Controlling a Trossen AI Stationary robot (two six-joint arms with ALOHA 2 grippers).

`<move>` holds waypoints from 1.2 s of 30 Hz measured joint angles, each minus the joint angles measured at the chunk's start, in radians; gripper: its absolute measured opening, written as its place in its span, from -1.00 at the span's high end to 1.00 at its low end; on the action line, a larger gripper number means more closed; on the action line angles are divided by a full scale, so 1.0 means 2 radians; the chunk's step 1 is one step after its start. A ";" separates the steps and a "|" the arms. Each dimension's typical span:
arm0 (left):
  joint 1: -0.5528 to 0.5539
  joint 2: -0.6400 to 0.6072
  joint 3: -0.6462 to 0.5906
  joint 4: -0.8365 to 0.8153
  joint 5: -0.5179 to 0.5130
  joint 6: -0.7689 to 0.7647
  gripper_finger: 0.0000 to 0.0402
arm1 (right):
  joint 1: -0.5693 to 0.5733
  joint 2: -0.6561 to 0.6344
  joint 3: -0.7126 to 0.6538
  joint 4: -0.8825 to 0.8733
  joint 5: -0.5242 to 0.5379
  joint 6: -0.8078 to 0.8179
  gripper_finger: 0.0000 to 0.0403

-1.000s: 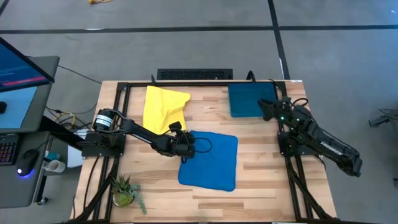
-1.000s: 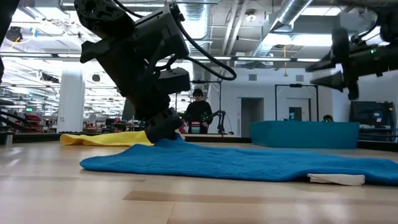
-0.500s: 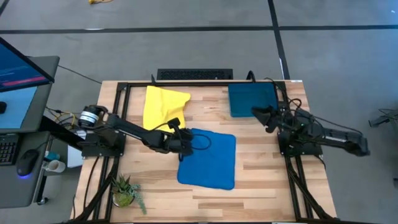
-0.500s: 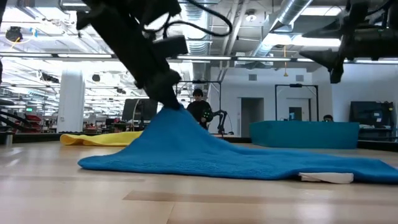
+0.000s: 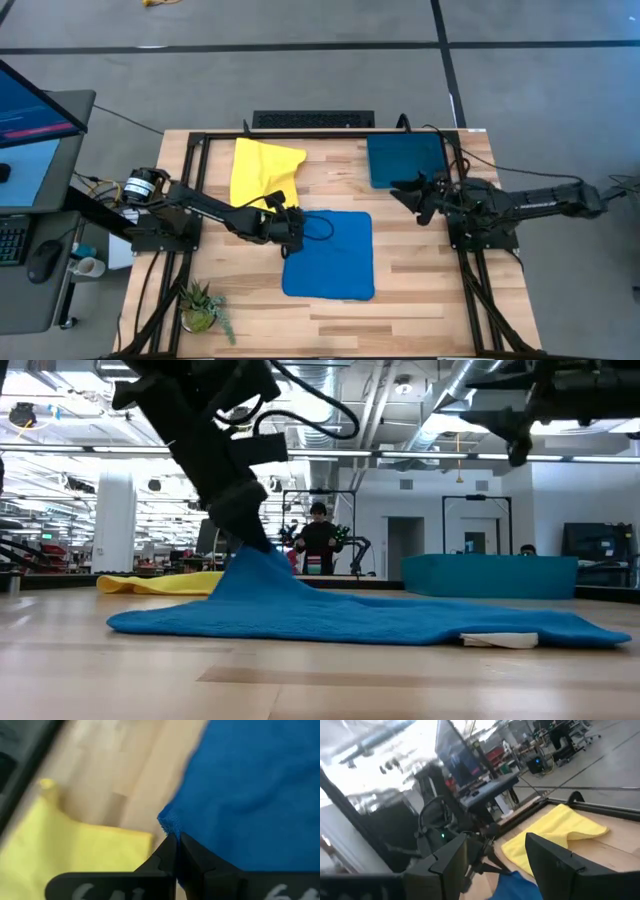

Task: Roll microfiber towels into tight, uniform cylinder then place into a basket
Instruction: Roll the blue microfiber cloth

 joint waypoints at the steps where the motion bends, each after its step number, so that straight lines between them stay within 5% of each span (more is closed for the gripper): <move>1: 0.000 0.000 -0.003 0.002 0.004 0.000 1.00 | 0.002 0.010 0.005 0.000 0.000 -0.007 -0.12; 26: 0.012 0.000 -0.013 0.002 0.032 -0.008 1.00 | -0.037 0.230 0.029 -0.005 -0.003 -0.036 -0.12; 36: 0.019 0.000 -0.013 0.003 0.032 0.006 1.00 | -0.017 0.298 0.130 -0.127 -0.004 -0.019 -0.12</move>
